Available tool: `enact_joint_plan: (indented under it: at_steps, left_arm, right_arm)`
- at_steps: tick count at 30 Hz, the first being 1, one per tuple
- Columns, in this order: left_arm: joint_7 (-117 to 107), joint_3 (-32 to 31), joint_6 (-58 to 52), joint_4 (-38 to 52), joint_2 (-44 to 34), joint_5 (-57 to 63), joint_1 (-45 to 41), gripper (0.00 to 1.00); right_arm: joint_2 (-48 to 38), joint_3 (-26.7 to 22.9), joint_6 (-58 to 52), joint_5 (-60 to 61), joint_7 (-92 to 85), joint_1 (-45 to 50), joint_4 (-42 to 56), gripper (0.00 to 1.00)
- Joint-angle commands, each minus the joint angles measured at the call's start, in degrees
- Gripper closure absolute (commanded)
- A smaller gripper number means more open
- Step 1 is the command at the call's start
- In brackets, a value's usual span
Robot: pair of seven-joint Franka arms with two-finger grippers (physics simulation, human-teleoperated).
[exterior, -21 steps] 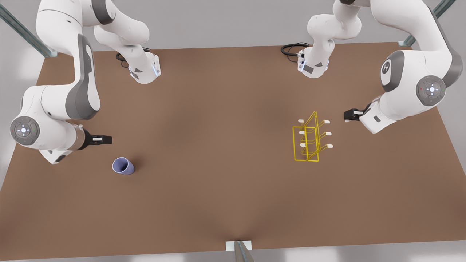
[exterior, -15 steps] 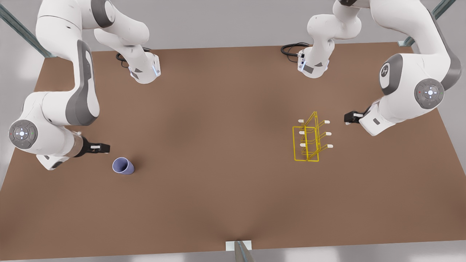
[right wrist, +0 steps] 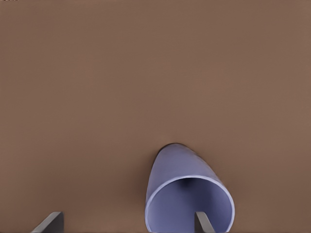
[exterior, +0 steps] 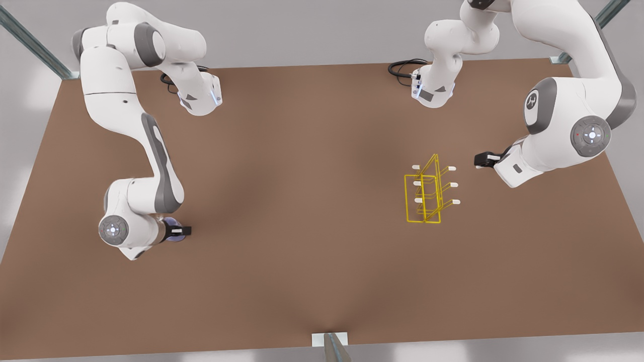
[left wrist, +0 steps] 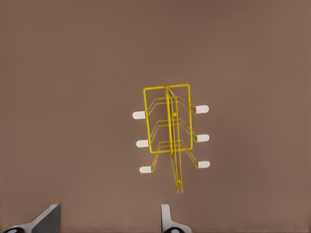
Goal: Place the cup on the cup holder
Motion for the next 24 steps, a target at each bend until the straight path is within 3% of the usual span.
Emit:
enact_joint_plan:
  at_steps: [1,12,13,14,15,18,24]
  left_arm:
    - [0.88,0.0,-1.0,0.02,-0.05,0.11,0.0,0.0]
    - [0.88,0.0,-1.27,0.02,0.48,0.46,0.0,0.0]
    - [0.88,0.0,-1.27,0.02,0.48,0.46,0.0,0.0]
    - [0.79,0.0,-1.27,0.02,0.48,0.46,0.0,0.0]
    - [0.79,0.0,-1.27,0.03,0.48,0.46,0.0,0.0]
    - [0.79,0.0,-1.27,0.02,0.56,0.46,0.0,0.0]
    - [0.79,0.0,-1.27,0.02,0.56,0.55,0.0,0.0]
  right_arm:
    - [0.15,0.0,3.95,0.01,1.82,0.38,-0.31,0.0]
    - [1.12,-0.18,7.55,-2.71,1.82,0.29,-7.17,0.0]
    - [1.56,-0.18,8.6,-2.71,1.82,-0.06,-7.34,0.08]
    - [1.56,-0.18,8.6,-2.71,1.82,0.03,-7.26,0.37]
    - [1.56,-0.18,8.6,-2.62,1.82,-0.06,-7.26,0.58]
    - [1.56,-0.18,8.6,-2.62,1.82,-0.24,-6.9,0.78]
    - [1.47,-0.27,8.6,-2.71,1.82,-0.24,-6.99,0.79]
